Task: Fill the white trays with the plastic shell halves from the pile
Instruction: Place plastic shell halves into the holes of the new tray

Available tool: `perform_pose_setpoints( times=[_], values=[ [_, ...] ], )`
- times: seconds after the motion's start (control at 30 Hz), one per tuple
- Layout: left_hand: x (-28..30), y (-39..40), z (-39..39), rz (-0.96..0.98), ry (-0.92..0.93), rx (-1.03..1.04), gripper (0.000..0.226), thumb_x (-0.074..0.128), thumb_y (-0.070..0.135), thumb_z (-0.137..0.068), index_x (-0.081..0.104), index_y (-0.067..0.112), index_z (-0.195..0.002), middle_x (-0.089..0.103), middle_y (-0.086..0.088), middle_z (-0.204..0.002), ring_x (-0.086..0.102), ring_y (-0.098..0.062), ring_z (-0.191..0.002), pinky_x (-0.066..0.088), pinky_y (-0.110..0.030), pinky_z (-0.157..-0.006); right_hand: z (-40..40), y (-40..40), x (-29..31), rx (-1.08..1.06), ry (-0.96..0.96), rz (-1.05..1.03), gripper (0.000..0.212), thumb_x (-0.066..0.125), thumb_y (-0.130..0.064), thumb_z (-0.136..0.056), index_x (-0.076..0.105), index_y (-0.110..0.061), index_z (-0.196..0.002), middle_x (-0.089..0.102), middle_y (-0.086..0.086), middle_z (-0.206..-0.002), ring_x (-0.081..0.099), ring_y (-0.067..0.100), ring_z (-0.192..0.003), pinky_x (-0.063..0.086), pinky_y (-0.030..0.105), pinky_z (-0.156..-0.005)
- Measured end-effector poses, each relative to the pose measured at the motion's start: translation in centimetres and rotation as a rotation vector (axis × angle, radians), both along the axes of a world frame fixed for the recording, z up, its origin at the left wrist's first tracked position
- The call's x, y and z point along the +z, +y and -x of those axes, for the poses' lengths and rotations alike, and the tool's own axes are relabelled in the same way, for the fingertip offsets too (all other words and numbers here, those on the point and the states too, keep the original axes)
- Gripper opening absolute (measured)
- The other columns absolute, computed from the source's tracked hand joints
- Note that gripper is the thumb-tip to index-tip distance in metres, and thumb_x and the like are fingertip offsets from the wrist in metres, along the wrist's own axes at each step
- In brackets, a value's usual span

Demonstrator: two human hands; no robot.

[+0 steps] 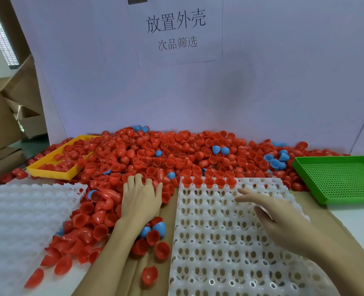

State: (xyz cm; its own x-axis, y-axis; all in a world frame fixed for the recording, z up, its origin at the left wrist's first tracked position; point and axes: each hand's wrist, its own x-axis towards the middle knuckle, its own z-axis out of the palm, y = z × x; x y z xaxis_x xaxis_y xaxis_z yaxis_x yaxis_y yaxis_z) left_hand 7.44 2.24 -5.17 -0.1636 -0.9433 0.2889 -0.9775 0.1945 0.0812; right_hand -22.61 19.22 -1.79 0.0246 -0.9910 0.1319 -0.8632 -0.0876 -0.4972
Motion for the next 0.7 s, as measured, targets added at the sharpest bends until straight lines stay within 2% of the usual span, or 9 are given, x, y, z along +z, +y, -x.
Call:
perform_pose_setpoints(
  times=[0.13, 0.3, 0.37, 0.43, 0.47, 0.53, 0.63, 0.7],
  values=[
    [0.2, 0.2, -0.1, 0.081, 0.027, -0.017, 0.047, 0.037, 0.042, -0.11, 0.071, 0.014, -0.126, 0.057, -0.003, -0.14, 0.044, -0.029, -0.127, 0.033, -0.042, -0.107, -0.3, 0.1, 0.0, -0.006, -0.002, 0.004, 0.048, 0.042, -0.008, -0.109, 0.059, -0.041, -0.138, 0.037, -0.029, -0.158, 0.032, -0.012, -0.143, 0.023, -0.009, -0.096],
    [1.1, 1.0, -0.1, 0.301, 0.077, -0.089, 0.032, 0.052, 0.025, -0.106, 0.077, 0.005, -0.11, 0.067, -0.009, -0.124, 0.057, -0.033, -0.11, 0.044, -0.047, -0.094, -0.8, 0.3, 0.5, -0.001, -0.01, 0.034, 0.047, 0.043, -0.007, -0.108, 0.062, -0.04, -0.136, 0.041, -0.027, -0.157, 0.035, -0.013, -0.141, 0.024, -0.007, -0.1],
    [1.6, 1.3, 0.1, 0.35, 0.205, -0.186, 0.025, 0.06, 0.024, -0.104, 0.076, 0.007, -0.111, 0.067, -0.006, -0.122, 0.06, -0.03, -0.107, 0.047, -0.045, -0.092, -1.2, 0.4, 0.6, 0.002, -0.018, 0.041, 0.048, 0.043, -0.005, -0.108, 0.064, -0.04, -0.134, 0.043, -0.027, -0.156, 0.037, -0.011, -0.143, 0.026, -0.003, -0.104],
    [2.3, 2.3, 0.7, 0.359, 0.421, -0.377, 0.018, 0.075, 0.024, -0.096, 0.076, 0.012, -0.109, 0.066, 0.003, -0.117, 0.062, -0.019, -0.104, 0.049, -0.035, -0.094, -1.9, 0.4, 0.7, 0.005, -0.034, 0.052, 0.049, 0.044, -0.006, -0.108, 0.062, -0.043, -0.134, 0.043, -0.031, -0.153, 0.037, -0.016, -0.14, 0.027, -0.001, -0.107],
    [2.6, 2.9, 1.1, 0.317, 0.553, -0.488, 0.017, 0.081, 0.024, -0.091, 0.076, 0.016, -0.105, 0.066, 0.008, -0.111, 0.063, -0.012, -0.101, 0.05, -0.028, -0.092, -2.2, 0.5, 0.8, 0.004, -0.04, 0.066, 0.05, 0.045, -0.008, -0.108, 0.056, -0.049, -0.136, 0.043, -0.035, -0.149, 0.035, -0.023, -0.135, 0.028, 0.002, -0.11],
    [2.9, 4.5, 2.3, 0.145, 0.807, -0.677, 0.017, 0.087, 0.024, -0.085, 0.074, 0.02, -0.094, 0.067, 0.013, -0.101, 0.068, -0.013, -0.093, 0.054, -0.021, -0.084, -2.9, 0.5, 0.6, 0.002, -0.073, 0.101, 0.054, 0.049, -0.017, -0.109, 0.04, -0.057, -0.143, 0.043, -0.042, -0.143, 0.035, -0.032, -0.126, 0.034, 0.01, -0.113],
    [3.0, 6.6, 4.1, -0.163, 1.054, -0.837, 0.013, 0.086, 0.023, -0.087, 0.075, 0.023, -0.094, 0.072, 0.005, -0.101, 0.072, -0.021, -0.096, 0.057, -0.024, -0.085, -4.4, 0.5, 0.1, 0.053, -0.358, 0.119, 0.061, 0.057, -0.029, -0.105, 0.029, -0.051, -0.155, 0.053, -0.031, -0.146, 0.05, -0.016, -0.131, 0.045, 0.016, -0.109],
    [2.7, 7.7, 5.0, -0.254, 1.092, -0.906, 0.012, 0.082, 0.017, -0.091, 0.074, 0.021, -0.098, 0.071, 0.002, -0.109, 0.072, -0.024, -0.103, 0.057, -0.028, -0.09, -5.6, 0.5, 0.1, 0.092, -0.563, 0.135, 0.059, 0.061, -0.033, -0.101, 0.039, -0.047, -0.153, 0.061, -0.019, -0.142, 0.062, -0.001, -0.126, 0.055, 0.024, -0.102]
  ],
)
